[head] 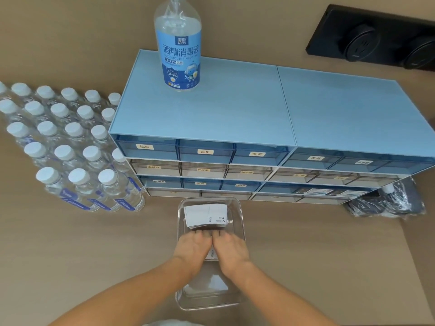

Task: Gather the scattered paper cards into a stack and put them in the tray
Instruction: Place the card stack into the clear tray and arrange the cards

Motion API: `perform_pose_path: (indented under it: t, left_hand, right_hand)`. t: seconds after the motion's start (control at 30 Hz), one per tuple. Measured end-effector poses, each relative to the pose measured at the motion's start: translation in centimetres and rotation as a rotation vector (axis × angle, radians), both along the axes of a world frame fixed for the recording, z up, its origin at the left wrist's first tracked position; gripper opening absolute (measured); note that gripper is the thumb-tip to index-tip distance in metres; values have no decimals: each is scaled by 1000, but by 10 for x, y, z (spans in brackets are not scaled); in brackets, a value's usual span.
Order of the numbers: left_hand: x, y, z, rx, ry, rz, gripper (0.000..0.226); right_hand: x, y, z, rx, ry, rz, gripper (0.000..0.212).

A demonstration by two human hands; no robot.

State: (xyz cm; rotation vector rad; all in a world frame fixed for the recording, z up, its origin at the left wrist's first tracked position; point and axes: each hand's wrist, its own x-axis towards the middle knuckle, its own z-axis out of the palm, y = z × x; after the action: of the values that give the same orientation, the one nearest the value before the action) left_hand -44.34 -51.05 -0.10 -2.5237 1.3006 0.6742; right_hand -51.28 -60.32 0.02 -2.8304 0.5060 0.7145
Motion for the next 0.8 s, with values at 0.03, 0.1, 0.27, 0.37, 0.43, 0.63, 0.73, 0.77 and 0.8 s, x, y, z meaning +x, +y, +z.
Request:
perform_pose_path:
  t: [0.03, 0.1, 0.27, 0.37, 0.43, 0.63, 0.73, 0.77, 0.8]
  left_hand:
    - [-1, 1, 0, 1, -2, -1, 44]
    - [-5, 2, -2, -6, -5, 0, 44]
    - [-7, 3, -5, 0, 3, 22, 45]
    - [-5, 1, -6, 16, 21, 34, 48]
    - [-5, 0, -6, 25, 25, 41, 49]
    - [-5, -2, -2, 30, 49, 83, 39]
    - [-9, 0, -4, 30, 52, 104, 39]
    - [-10, 1, -4, 28, 51, 106, 39]
    - [-10, 1, -3, 29, 53, 110, 39]
  right_hand:
    - [-1, 0, -1, -3, -5, 10, 50]
    - [-3, 0, -1, -2, -13, 20, 51]
    - [-3, 0, -1, 7, -16, 13, 48]
    - [-4, 1, -1, 8, -17, 5, 50]
    - [-5, 2, -3, 9, -26, 18, 54]
    - [-6, -3, -3, 43, -16, 35, 54]
    - [-8, -3, -3, 45, -15, 48, 52]
    - [-8, -3, -3, 44, -16, 46, 53]
    - [-9, -2, -3, 45, -20, 41, 53]
